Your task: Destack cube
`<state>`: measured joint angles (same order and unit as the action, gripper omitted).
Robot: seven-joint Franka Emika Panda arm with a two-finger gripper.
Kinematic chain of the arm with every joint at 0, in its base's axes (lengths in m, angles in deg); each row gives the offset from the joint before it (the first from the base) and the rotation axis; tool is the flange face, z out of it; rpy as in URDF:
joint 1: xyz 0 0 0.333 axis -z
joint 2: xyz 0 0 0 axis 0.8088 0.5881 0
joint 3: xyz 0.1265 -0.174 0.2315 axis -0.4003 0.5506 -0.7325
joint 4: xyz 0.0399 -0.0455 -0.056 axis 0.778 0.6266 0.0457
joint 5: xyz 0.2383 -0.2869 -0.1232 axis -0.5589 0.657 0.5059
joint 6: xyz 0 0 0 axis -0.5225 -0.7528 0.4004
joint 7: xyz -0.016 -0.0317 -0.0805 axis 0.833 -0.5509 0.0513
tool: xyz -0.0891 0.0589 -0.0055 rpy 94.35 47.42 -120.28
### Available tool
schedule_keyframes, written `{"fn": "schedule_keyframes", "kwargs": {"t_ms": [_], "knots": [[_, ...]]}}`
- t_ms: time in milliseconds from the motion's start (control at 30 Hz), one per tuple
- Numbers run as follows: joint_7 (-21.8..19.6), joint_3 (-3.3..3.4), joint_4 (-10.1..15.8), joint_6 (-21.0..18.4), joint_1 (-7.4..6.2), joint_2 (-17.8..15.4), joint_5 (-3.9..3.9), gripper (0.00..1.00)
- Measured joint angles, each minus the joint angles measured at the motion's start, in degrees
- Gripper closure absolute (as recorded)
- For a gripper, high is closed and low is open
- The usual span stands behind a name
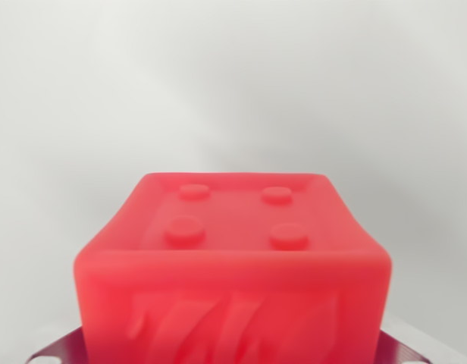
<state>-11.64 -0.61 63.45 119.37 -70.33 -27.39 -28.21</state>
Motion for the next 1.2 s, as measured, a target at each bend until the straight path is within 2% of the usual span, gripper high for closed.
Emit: {"fn": "schedule_keyframes", "kwargs": {"t_ms": [300,767,1200], "knots": [[-0.42,0.63,-0.57,3.15,-0.51,3.72,0.48,1.0],[-0.53,1.81,-1.54,6.79,-1.65,8.25,0.6,1.0],[-0.53,2.35,-2.27,8.8,-2.18,10.96,0.6,1.0]]}}
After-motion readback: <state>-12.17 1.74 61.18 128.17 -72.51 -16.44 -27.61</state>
